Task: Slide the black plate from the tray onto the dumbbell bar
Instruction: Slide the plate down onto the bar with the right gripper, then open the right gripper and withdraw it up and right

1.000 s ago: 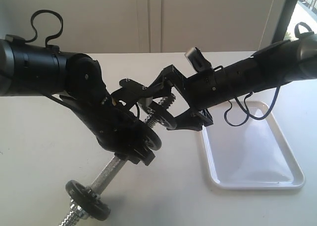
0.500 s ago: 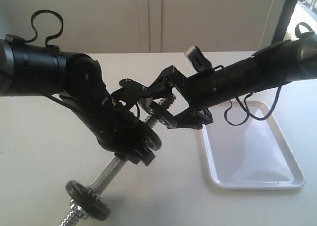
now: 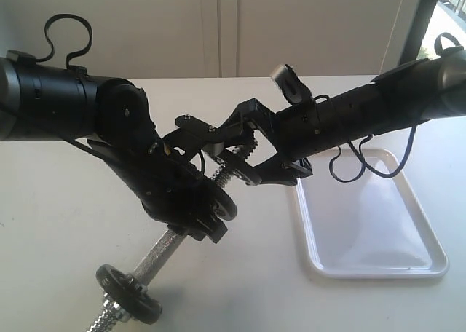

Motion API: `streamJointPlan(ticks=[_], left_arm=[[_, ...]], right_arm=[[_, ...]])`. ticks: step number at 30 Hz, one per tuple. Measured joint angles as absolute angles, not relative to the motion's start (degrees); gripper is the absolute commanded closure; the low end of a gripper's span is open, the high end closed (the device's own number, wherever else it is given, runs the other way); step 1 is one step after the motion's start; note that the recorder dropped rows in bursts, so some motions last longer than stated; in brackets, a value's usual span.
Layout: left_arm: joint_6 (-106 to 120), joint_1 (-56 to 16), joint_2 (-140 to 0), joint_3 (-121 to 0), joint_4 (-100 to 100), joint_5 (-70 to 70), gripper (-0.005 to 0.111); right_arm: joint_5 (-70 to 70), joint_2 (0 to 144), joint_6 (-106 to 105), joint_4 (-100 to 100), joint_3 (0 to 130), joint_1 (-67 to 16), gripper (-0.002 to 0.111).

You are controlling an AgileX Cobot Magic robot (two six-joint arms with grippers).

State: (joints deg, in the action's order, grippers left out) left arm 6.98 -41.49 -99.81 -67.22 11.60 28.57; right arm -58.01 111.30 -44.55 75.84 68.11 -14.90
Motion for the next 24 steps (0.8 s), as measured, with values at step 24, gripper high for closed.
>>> streamJointPlan(ticks=[24], left_arm=[[7.0, -41.5, -99.8, -67.2, 11.6, 28.5, 0.107]], right_arm=[[-57.9, 111.3, -45.0, 75.4, 68.1, -14.8, 0.003]])
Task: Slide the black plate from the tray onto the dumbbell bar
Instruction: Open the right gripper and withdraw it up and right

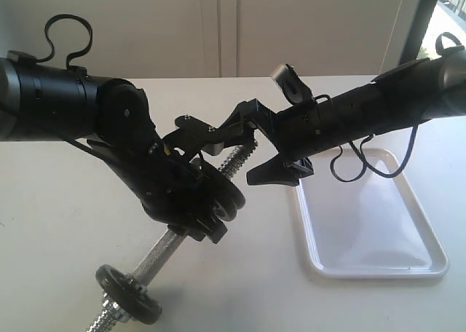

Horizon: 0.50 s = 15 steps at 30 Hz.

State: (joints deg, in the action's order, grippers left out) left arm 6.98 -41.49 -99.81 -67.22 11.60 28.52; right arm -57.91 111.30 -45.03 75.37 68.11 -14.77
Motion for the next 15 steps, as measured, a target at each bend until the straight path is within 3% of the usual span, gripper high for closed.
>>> streamJointPlan(ticks=[15], left_arm=[[6.8, -41.5, -100.3, -67.2, 11.4, 28.3, 0.107]], right_arm=[[-68.8, 109.3, -45.5, 73.5, 69.9, -6.8, 0.003]])
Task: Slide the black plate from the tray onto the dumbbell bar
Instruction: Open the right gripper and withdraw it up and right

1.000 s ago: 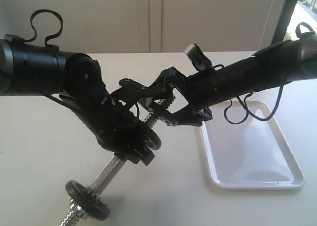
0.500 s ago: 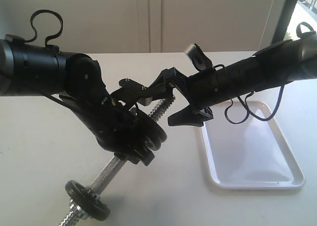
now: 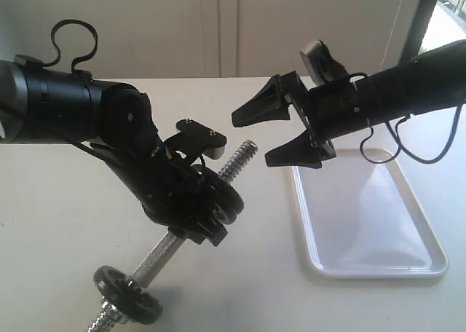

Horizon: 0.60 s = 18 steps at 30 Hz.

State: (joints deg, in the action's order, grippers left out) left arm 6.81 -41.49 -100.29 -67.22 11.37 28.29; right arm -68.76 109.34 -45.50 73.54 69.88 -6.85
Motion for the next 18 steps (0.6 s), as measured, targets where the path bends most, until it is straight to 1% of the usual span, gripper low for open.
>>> streamJointPlan(ticks=[4, 5, 6, 8, 11, 15, 17, 18], left_arm=[[6.8, -41.5, -100.3, -67.2, 11.3, 28.4, 0.107], [6.8, -41.5, -100.3, -67.2, 11.3, 28.4, 0.107], [6.8, -41.5, -100.3, -67.2, 11.3, 28.4, 0.107], [6.8, -41.5, -100.3, -67.2, 11.3, 28.4, 0.107], [6.7, -41.5, -100.3, -67.2, 11.3, 28.4, 0.107], [6.7, -41.5, -100.3, -67.2, 11.4, 28.0, 0.107], [6.6, -41.5, -100.3, -67.2, 11.8, 27.3, 0.107], [6.6, -41.5, -100.3, -67.1, 12.2, 26.8, 0.107]], right_arm=[[-69.3, 108.4, -45.5, 73.7, 70.0, -4.9, 0.003], [-69.3, 108.1, -45.5, 73.4, 69.9, -4.5, 0.005], [-69.3, 107.8, -45.5, 73.1, 69.8, -4.1, 0.008], [-69.4, 107.0, -45.5, 72.9, 69.5, -3.4, 0.017], [-69.4, 105.3, -45.4, 73.5, 69.4, -1.5, 0.041], [-69.4, 101.4, -44.8, 74.3, 69.4, 1.2, 0.080], [-69.4, 99.0, -44.6, 74.5, 68.6, 2.6, 0.094], [-69.4, 97.8, -44.6, 74.5, 68.1, 3.2, 0.098]])
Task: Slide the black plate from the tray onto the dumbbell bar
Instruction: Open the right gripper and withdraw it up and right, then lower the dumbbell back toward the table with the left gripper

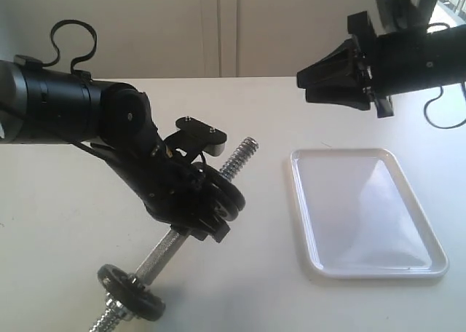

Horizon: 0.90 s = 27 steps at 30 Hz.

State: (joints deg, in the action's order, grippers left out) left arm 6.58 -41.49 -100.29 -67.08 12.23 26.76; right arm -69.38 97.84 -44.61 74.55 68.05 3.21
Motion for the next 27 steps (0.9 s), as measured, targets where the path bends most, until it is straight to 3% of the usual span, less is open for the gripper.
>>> streamJointPlan(ticks=[4, 27], left_arm=[[6.6, -41.5, -100.4, -66.9, 14.8, 24.2, 0.107], [-7.6, -41.6, -101.6, -66.4, 26.4, 8.0, 0.107]], right_arm=[[-69.5, 93.7, -44.6, 75.4, 65.7, 4.7, 0.108], [-69.7, 75.2, -45.7, 71.4, 53.0, 5.0, 0.108]])
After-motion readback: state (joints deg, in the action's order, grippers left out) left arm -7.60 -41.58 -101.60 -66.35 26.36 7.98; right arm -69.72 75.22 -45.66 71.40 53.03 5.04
